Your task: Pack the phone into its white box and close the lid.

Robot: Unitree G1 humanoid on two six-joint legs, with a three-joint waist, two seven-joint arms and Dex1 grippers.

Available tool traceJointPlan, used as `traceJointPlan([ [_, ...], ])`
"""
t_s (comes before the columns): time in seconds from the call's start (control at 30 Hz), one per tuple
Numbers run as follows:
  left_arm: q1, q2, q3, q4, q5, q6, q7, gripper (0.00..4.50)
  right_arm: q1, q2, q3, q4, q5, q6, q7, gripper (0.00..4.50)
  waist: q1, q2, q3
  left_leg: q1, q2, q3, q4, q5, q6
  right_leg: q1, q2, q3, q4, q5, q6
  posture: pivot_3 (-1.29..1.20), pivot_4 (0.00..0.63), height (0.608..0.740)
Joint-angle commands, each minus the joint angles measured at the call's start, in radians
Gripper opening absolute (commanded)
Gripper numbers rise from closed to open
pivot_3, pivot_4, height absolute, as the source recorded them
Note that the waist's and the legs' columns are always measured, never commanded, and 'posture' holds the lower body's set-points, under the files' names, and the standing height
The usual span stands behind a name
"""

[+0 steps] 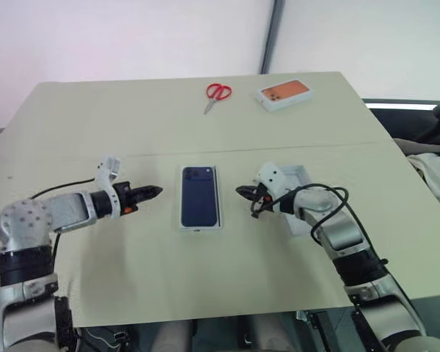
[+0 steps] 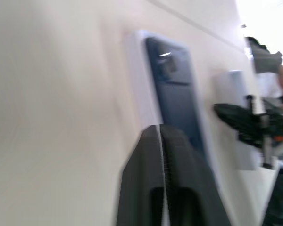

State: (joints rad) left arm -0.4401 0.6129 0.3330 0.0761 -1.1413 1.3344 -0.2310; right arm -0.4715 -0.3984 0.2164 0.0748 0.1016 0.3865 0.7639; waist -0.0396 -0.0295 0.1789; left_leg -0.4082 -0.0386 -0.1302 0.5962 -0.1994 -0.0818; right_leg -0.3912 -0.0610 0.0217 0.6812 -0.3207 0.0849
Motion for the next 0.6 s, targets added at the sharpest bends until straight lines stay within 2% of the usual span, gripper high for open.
traceJointPlan([
  [0.03,-0.001,-0.045,-0.037,-0.017,0.088,-0.093,-0.023,0.04,-0.006,0.01,0.013,-0.019,-0.031,-0.037,-0.029,0.0,0.003,0.0,0.0,0.0,0.0,0.0,0.0,0.0,0.0,0.0,0.0,0.0,0.0,0.0,0.0,0.0,0.15,0.74],
  [0.4,0.018,-0.198,-0.175,-0.06,0.197,-0.106,-0.07,0.04,0.013,0.026,0.037,-0.015,-0.063,-0.036,-0.038,0.0,0.01,0.0,0.0,0.0,-0.001,0.0,0.0,0.0,0.0,0.001,0.0,-0.001,0.0,0.0,0.0,0.0,0.15,0.74],
  [0.6,-0.016,-0.244,-0.205,-0.076,0.203,-0.074,-0.101,0.04,0.067,-0.03,0.018,-0.084,-0.03,0.008,0.03,0.0,0.029,0.0,0.0,0.0,-0.002,0.0,0.001,0.0,0.0,0.003,0.0,-0.003,0.0,0.0,0.0,0.0,0.15,0.74],
])
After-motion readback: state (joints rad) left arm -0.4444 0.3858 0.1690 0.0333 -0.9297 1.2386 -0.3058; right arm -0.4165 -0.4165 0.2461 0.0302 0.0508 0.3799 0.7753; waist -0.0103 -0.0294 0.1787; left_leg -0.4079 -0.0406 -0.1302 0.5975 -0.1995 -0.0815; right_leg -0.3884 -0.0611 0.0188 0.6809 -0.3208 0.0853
